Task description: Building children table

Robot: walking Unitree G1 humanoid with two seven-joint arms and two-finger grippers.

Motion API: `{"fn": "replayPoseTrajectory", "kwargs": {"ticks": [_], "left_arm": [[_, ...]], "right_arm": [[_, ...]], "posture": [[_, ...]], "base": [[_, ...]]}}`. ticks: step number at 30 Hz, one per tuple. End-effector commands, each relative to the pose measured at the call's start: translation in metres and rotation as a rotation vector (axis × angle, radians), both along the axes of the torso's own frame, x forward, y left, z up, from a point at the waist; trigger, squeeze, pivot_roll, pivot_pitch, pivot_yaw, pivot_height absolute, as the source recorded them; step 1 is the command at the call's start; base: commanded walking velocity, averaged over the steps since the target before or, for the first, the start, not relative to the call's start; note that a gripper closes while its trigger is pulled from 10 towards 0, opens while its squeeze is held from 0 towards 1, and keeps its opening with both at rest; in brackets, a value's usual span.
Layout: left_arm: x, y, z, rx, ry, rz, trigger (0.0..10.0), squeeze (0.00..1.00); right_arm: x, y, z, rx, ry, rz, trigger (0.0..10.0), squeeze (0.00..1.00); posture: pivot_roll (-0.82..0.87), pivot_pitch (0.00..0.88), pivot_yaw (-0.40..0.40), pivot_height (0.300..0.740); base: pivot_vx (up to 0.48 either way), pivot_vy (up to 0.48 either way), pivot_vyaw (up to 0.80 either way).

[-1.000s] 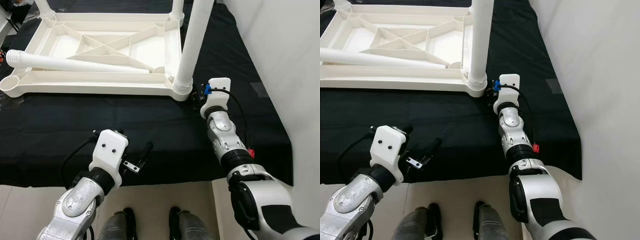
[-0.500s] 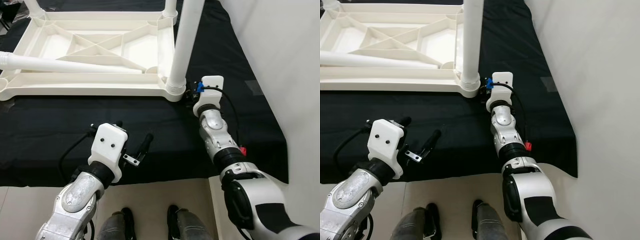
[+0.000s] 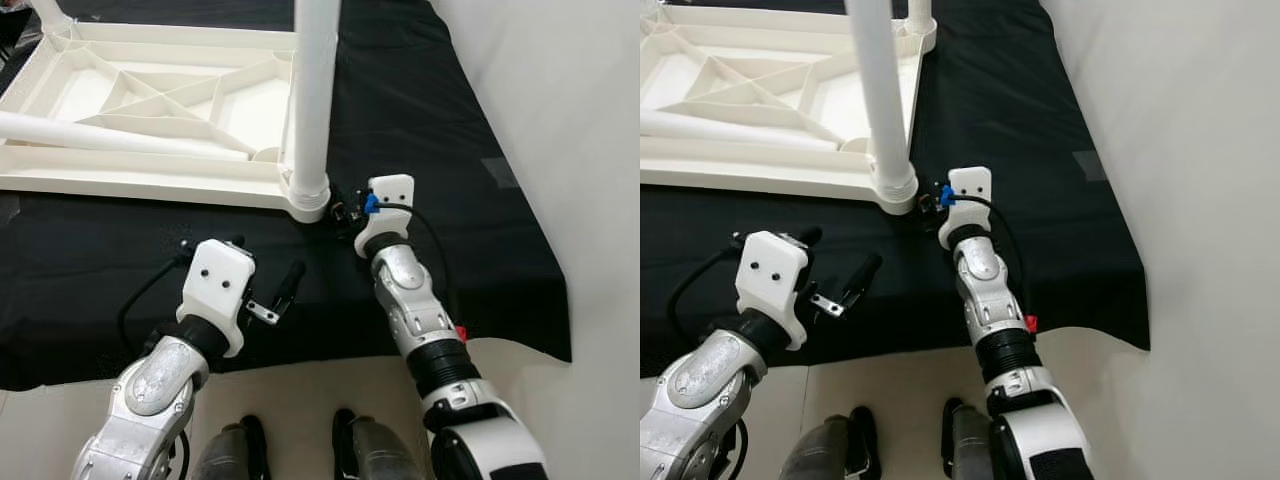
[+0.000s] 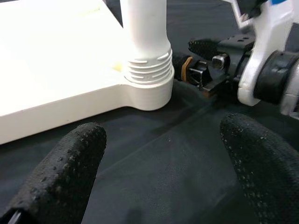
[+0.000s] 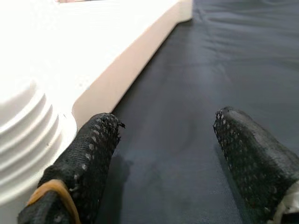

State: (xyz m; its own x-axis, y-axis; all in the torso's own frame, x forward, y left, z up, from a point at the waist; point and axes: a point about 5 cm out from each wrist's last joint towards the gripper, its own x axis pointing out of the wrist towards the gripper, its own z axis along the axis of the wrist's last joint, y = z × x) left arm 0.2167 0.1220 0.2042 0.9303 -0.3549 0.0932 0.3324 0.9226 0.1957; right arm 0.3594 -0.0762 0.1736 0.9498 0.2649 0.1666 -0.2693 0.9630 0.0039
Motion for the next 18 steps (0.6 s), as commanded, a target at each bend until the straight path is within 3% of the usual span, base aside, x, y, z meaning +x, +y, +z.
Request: {"fn": "replayPoseTrajectory", "kwargs": {"ticks": [1,9,12,17,18], "left_arm": [[-0.002,0.000,-0.005,0.005,0.016,0.002,10.0,0.00],[-0.002,0.001,-0.008,0.006,0.021,0.008,10.0,0.00],[-0.002,0.000,-0.009,0.006,0.021,0.007,10.0,0.00],[-0.001,-0.001,-0.009,0.005,0.019,0.006,10.0,0.00],[-0.001,-0.001,-0.010,0.006,0.019,0.004,10.0,0.00]], "right_arm": [[-0.010,0.027,0.004,-0.007,-0.012,0.116,10.0,0.00],[-0.017,0.028,0.009,-0.013,0.013,0.145,10.0,0.00],[-0.009,0.007,0.007,-0.050,0.024,0.015,10.0,0.00],[-0.001,-0.011,0.008,-0.058,0.034,-0.076,10.0,0.00],[0.003,-0.023,0.011,-0.064,0.031,-0.128,10.0,0.00]], "posture": [[0.11,0.281,-0.056,0.740],[0.10,0.272,-0.061,0.740],[0.11,0.253,-0.062,0.740],[0.10,0.239,-0.059,0.740],[0.10,0.226,-0.061,0.740]], "base": [[0.000,0.000,0.00],[0.000,0.000,0.00],[0.000,0.000,0.00],[0.000,0.000,0.00],[0.000,0.000,0.00]]}}
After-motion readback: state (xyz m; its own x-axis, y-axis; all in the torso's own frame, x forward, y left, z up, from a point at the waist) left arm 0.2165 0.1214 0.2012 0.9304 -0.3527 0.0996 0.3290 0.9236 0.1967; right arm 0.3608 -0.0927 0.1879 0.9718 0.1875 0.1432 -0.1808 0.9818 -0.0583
